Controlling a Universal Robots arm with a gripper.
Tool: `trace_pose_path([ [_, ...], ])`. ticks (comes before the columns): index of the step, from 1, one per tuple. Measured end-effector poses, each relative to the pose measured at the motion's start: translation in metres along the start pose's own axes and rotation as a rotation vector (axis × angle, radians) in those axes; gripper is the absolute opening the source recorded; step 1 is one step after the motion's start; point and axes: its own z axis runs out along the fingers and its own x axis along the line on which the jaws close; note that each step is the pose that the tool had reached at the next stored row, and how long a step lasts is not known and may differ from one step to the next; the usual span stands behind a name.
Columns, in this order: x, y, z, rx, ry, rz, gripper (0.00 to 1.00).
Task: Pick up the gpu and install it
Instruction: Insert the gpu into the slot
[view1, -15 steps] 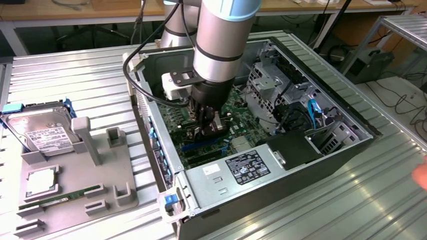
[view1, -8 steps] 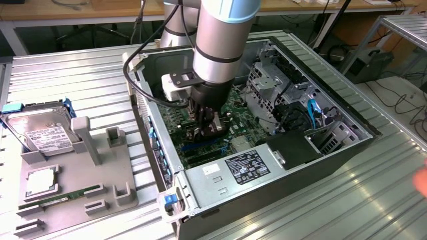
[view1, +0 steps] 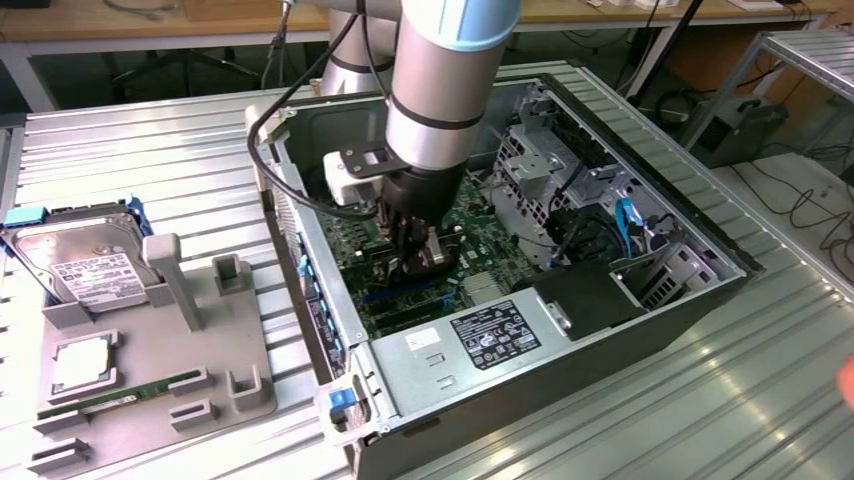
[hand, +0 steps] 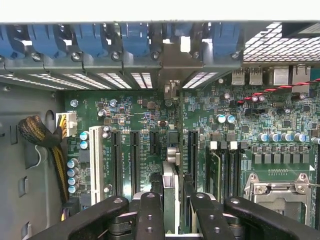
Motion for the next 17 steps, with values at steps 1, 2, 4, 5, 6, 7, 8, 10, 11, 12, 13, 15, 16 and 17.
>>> trace_pose_path([
  [1, 0.0, 0.0, 0.0004, 0.0, 0.0, 0.0, 0.26],
  [2, 0.0, 0.0, 0.0008, 0.0001, -0.0002, 0.0, 0.26],
  [4, 0.0, 0.0, 0.0014, 0.0001, -0.0001, 0.0, 0.26],
  [5, 0.0, 0.0, 0.0016, 0.0001, -0.0002, 0.0, 0.26],
  [6, 0.0, 0.0, 0.002, 0.0, -0.0001, 0.0, 0.26],
  [7, 0.0, 0.0, 0.0022, -0.0001, 0.0001, 0.0, 0.26],
  [8, 0.0, 0.0, 0.0022, 0.0, 0.0, 0.0, 0.26],
  [10, 0.0, -0.0001, 0.0023, 0.0, -0.0001, 0.0, 0.26],
  [11, 0.0, -0.0001, 0.0024, 0.0001, -0.0002, 0.0, 0.26],
  [12, 0.0, -0.0001, 0.0024, 0.0001, -0.0002, 0.0, 0.26],
  [13, -0.0001, -0.0001, 0.0025, 0.0002, -0.0005, 0.0, 0.27],
  [15, -0.0001, -0.0001, 0.0026, 0.0004, -0.0008, 0.0, 0.27],
  [16, -0.0001, -0.0001, 0.0026, 0.0004, -0.0007, 0.0, 0.33],
  [17, -0.0001, -0.0001, 0.0026, 0.0004, -0.0007, 0.0, 0.33],
])
